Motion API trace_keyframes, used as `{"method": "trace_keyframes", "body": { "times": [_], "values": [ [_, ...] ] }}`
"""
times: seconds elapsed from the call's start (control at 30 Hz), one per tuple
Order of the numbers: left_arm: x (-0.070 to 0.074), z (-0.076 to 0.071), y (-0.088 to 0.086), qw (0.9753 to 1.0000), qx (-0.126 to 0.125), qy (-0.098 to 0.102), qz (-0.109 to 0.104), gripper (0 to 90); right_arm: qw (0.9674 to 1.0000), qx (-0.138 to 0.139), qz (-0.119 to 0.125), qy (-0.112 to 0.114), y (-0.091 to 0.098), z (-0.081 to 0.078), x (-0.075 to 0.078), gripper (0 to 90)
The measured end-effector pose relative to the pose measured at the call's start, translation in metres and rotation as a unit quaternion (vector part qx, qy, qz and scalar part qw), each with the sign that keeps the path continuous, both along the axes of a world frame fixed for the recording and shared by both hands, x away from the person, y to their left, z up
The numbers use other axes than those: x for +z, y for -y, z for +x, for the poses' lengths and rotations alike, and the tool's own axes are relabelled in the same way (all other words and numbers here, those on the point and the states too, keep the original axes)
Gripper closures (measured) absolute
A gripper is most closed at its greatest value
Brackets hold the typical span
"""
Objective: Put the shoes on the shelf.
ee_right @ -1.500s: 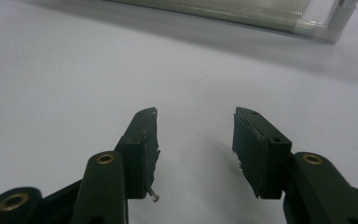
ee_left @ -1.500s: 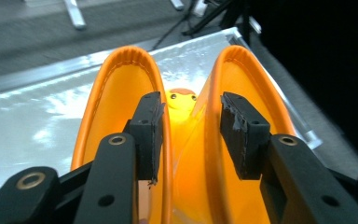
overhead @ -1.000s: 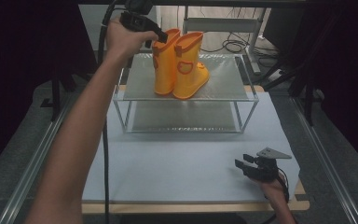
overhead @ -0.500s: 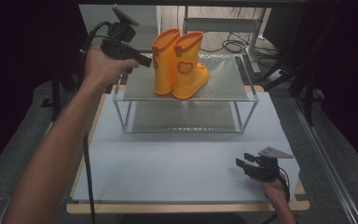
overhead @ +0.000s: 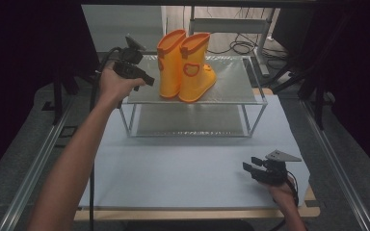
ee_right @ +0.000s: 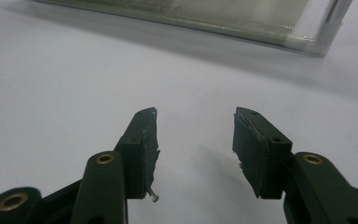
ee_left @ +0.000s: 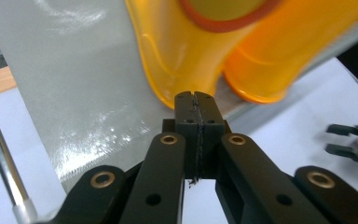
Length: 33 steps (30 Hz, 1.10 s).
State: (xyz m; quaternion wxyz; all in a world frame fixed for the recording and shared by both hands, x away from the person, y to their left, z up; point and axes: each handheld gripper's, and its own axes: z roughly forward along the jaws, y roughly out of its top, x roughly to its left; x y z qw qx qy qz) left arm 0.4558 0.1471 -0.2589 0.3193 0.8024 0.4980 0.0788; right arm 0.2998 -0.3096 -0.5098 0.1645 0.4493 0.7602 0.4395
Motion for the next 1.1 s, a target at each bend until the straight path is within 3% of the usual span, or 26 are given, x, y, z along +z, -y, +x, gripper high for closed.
{"method": "trace_keyframes", "body": {
  "times": [0.3,0.53,0.77,0.8,0.83,0.93,1.1],
  "values": [
    [-0.026,0.017,0.005,0.9999,0.009,-0.013,0.007,90.0,1.0,-0.005,-0.001,0.0,0.004,0.001,-0.002,49.7],
    [-0.034,0.027,0.011,0.9997,0.015,-0.014,0.01,90.0,1.0,-0.008,0.0,-0.001,0.005,-0.002,-0.002,49.7],
    [-0.037,0.036,0.015,0.9995,0.026,-0.016,-0.002,90.0,0.9999,-0.012,-0.001,0.0,0.007,-0.006,-0.002,49.7],
    [-0.036,0.037,0.012,0.9996,0.006,-0.024,0.013,90.0,0.9999,-0.012,-0.001,0.0,0.008,-0.006,-0.002,49.7],
    [-0.036,0.038,0.012,0.9996,0.004,-0.024,0.014,90.0,0.9999,-0.012,-0.001,-0.001,0.008,-0.006,-0.002,49.7],
    [-0.037,0.037,0.016,0.9997,0.015,-0.019,-0.005,90.0,0.9999,-0.013,-0.003,-0.001,0.008,-0.006,-0.003,49.7],
    [-0.037,0.036,0.026,0.9997,0.007,-0.018,-0.014,90.0,0.9999,-0.012,-0.004,-0.003,0.007,-0.006,-0.004,49.6]
  ]
}}
